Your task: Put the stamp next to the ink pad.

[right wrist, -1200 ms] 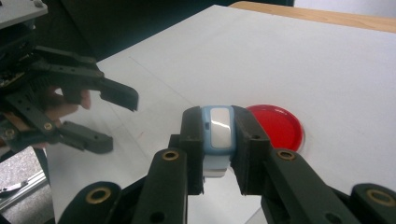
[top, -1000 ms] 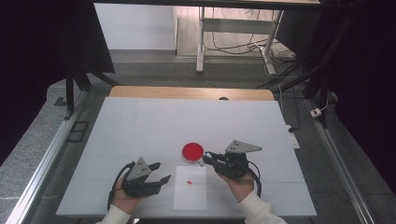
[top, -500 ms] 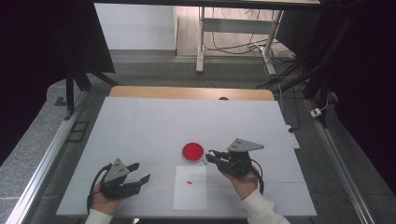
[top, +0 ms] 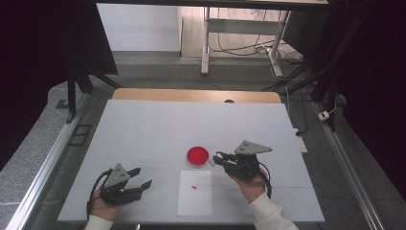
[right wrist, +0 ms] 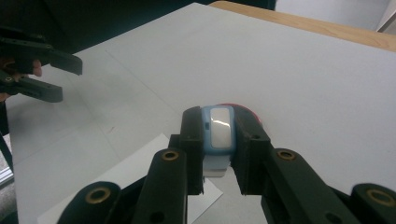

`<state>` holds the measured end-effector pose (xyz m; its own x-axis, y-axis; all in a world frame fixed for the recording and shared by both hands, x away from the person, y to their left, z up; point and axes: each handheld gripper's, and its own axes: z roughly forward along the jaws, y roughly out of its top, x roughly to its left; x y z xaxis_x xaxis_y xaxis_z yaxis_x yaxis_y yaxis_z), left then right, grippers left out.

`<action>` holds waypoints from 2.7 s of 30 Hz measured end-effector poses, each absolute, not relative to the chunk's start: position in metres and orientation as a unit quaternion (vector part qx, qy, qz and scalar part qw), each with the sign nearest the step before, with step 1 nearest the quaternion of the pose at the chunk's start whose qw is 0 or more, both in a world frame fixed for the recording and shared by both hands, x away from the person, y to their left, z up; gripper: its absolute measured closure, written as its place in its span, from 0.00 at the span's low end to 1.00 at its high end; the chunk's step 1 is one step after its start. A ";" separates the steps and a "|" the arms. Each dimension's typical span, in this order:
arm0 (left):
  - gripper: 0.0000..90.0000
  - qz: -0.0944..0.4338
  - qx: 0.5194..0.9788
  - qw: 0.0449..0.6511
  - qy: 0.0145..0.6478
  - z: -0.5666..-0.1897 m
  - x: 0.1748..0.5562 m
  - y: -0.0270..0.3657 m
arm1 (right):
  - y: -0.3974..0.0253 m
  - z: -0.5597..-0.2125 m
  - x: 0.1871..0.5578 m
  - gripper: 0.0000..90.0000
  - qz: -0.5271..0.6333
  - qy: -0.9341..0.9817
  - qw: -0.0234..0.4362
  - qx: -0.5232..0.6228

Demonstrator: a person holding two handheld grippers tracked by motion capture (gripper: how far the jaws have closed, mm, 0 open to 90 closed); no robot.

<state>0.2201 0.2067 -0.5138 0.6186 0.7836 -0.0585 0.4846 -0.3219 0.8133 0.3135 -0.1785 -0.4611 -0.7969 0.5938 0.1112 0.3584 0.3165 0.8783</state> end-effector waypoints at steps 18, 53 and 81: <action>0.40 0.171 0.798 0.420 0.397 -0.515 0.222 0.204 | -0.177 -0.455 0.338 0.83 0.489 0.804 0.150 0.304; 0.39 0.167 0.800 0.416 0.399 -0.518 0.225 0.202 | -0.150 -0.490 0.401 0.83 0.398 0.840 0.156 0.334; 0.39 0.162 0.801 0.417 0.398 -0.518 0.226 0.201 | -0.149 -0.501 0.400 0.47 0.383 0.849 0.154 0.329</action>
